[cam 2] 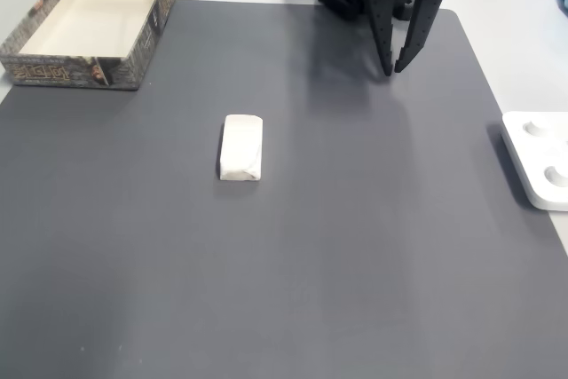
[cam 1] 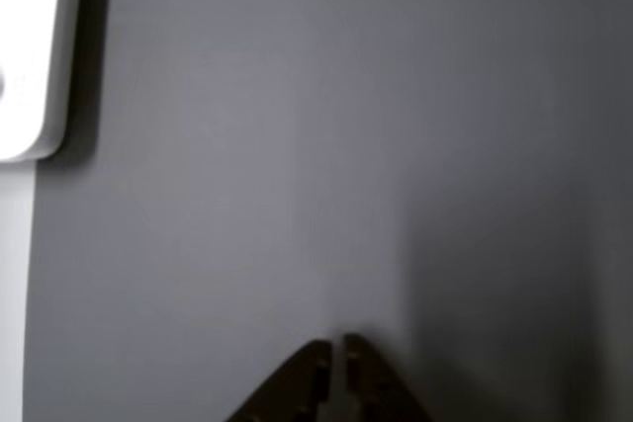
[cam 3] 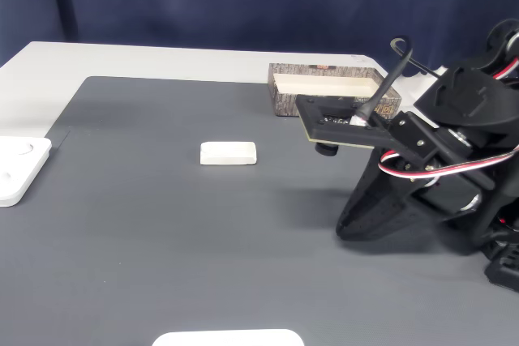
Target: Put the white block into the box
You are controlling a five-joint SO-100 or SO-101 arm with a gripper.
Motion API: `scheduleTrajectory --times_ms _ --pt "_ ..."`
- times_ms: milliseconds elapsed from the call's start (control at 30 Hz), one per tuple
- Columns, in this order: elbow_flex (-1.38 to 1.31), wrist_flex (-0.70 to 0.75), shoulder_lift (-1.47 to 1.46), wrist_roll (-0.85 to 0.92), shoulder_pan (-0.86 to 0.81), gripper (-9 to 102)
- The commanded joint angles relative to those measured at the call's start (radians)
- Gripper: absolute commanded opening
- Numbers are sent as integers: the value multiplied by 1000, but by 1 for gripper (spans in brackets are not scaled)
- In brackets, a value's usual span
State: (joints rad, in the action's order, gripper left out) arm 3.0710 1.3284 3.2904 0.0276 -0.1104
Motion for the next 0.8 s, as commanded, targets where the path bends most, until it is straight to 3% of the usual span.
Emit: scheduleTrajectory --times_ms 0,167,367,767 --pt "21 0 31 31 -17 -1" --pt "-15 -11 -3 -6 -41 -2" --pt "-204 -72 -301 -91 -144 -2" --pt "-609 -58 -804 -299 -365 -2"
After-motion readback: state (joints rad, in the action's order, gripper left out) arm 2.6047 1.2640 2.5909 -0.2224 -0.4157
